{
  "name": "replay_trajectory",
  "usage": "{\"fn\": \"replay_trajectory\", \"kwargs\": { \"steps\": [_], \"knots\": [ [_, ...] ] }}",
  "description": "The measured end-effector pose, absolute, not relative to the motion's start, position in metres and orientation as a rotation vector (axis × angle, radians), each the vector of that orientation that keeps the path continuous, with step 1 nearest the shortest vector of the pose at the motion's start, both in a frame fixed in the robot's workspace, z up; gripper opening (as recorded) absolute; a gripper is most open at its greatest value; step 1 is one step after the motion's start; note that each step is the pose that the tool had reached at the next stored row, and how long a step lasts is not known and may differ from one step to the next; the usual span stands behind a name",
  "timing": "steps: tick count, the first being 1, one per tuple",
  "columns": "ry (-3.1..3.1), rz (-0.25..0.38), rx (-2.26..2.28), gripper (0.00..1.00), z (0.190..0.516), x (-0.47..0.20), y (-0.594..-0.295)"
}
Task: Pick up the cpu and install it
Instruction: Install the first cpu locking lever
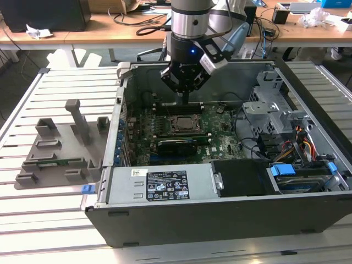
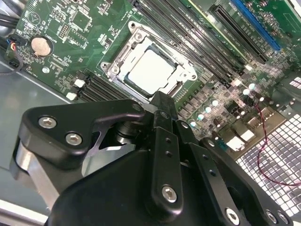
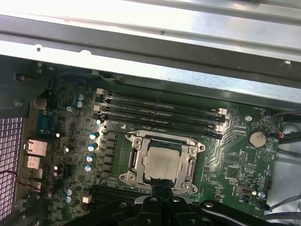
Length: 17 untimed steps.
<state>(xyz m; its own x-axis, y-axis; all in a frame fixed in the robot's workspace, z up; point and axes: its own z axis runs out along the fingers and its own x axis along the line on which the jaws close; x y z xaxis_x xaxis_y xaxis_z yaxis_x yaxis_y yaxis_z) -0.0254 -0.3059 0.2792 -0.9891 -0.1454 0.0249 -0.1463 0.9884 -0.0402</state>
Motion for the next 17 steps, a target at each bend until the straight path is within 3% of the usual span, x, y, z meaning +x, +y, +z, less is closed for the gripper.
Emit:
{"fn": "replay_trajectory", "kwargs": {
  "steps": [17],
  "knots": [
    [-3.111, 0.065, 0.228, 0.11, 0.277, -0.076, -0.285]
  ]
}}
